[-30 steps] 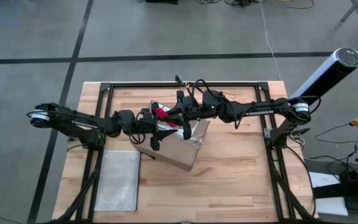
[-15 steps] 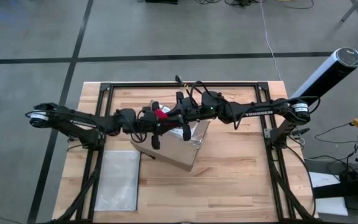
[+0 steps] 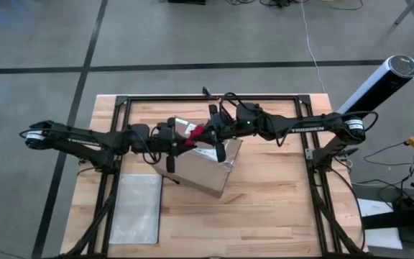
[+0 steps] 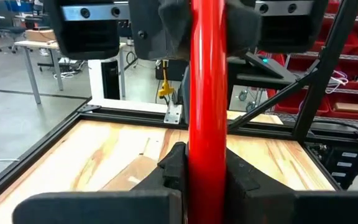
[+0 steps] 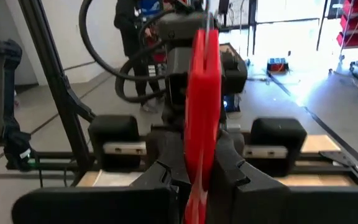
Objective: Unpack boxes
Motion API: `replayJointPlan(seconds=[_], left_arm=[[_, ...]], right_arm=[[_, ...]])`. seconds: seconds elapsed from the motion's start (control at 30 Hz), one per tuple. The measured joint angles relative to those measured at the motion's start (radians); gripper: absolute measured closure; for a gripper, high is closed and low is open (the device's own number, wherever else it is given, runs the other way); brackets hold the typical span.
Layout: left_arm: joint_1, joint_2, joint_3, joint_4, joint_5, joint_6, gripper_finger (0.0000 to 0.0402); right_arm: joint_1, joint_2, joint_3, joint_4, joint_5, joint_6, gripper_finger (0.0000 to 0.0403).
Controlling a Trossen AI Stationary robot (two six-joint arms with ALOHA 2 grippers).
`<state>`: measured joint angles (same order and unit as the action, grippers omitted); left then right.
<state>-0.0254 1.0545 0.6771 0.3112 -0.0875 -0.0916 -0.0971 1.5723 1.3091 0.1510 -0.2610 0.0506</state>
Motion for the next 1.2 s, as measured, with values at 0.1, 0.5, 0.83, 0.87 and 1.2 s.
replayJointPlan(seconds=[0.1,0.5,0.83,0.87,1.2], left_arm=[[0.0,-0.017,-0.002,-0.024,-0.002,0.0,0.0372],[0.0,-0.033,-0.002,-0.048,-0.026,0.007,0.0372],[0.002,-0.071,0.007,-0.024,-0.079,0.011,0.0374],[0.002,-0.077,0.006,-0.025,-0.079,0.011,0.0374],[0.001,-0.153,0.004,-0.135,-0.064,0.017,0.0374]], right_arm=[[0.0,-0.011,0.0,-0.073,-0.001,-0.006,0.0383],[-0.002,-0.026,-0.008,-0.103,-0.009,-0.009,0.0353],[-0.001,-0.068,-0.012,-0.137,-0.013,-0.043,0.0298],[-0.001,-0.076,-0.012,-0.143,-0.008,-0.051,0.0289],[-0.001,-0.178,-0.009,-0.281,0.116,-0.139,0.0236]])
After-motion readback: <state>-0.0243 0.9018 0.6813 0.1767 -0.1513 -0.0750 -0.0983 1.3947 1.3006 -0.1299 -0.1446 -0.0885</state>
